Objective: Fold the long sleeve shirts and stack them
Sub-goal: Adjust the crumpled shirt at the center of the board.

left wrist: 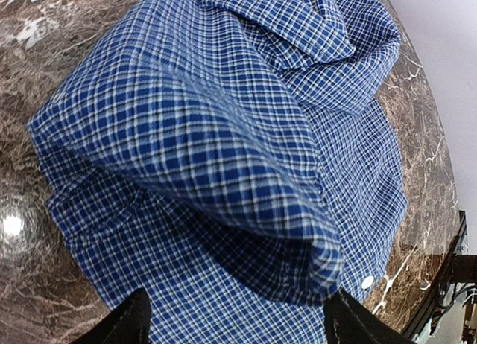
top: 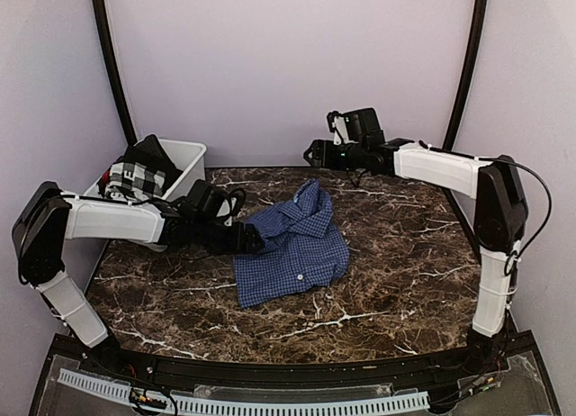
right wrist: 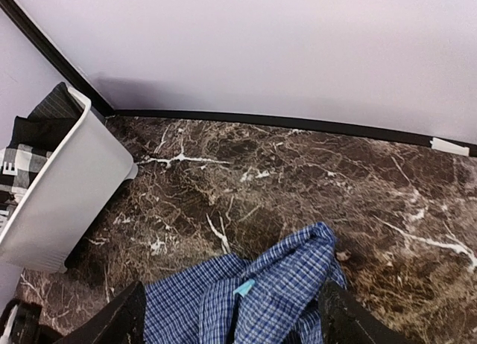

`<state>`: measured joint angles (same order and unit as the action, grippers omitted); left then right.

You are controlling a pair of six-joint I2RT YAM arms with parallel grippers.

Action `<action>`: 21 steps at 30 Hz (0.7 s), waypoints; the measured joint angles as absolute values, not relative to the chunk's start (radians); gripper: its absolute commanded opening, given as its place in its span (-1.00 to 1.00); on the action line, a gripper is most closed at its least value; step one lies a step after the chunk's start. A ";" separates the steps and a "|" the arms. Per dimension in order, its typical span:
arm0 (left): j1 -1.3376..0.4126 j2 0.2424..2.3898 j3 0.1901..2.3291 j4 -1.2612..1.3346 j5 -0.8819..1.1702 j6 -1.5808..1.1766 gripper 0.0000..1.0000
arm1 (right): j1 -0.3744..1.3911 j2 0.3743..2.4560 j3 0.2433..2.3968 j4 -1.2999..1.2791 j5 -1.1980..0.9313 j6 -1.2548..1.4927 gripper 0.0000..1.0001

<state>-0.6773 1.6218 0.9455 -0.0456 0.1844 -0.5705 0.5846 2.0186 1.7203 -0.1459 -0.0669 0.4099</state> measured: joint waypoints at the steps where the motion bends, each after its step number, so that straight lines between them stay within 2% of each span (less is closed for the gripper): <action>1: -0.677 1.637 0.958 -0.041 0.184 -0.569 0.37 | 0.586 1.976 1.672 -0.141 -0.061 0.405 0.53; 6: -0.677 1.683 1.003 -0.022 0.186 -0.564 -0.02 | 0.587 1.798 1.433 -0.104 -0.029 0.402 0.46; 8: -0.677 1.692 1.015 -0.019 0.181 -0.563 -0.21 | 0.588 1.761 1.362 -0.087 -0.026 0.406 0.45; 13: -0.677 1.708 1.055 -0.018 0.150 -0.553 -0.53 | 0.593 1.715 1.172 -0.010 -0.025 0.436 0.40; 21: -0.677 1.709 1.133 -0.037 0.085 -0.533 -0.72 | 0.598 1.725 1.111 0.061 -0.067 0.508 0.32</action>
<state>-0.6773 1.7092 1.1328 -0.0368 0.0853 -0.5331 0.5983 1.7248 1.1107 0.0608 -0.0666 0.5079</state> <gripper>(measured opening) 0.175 0.661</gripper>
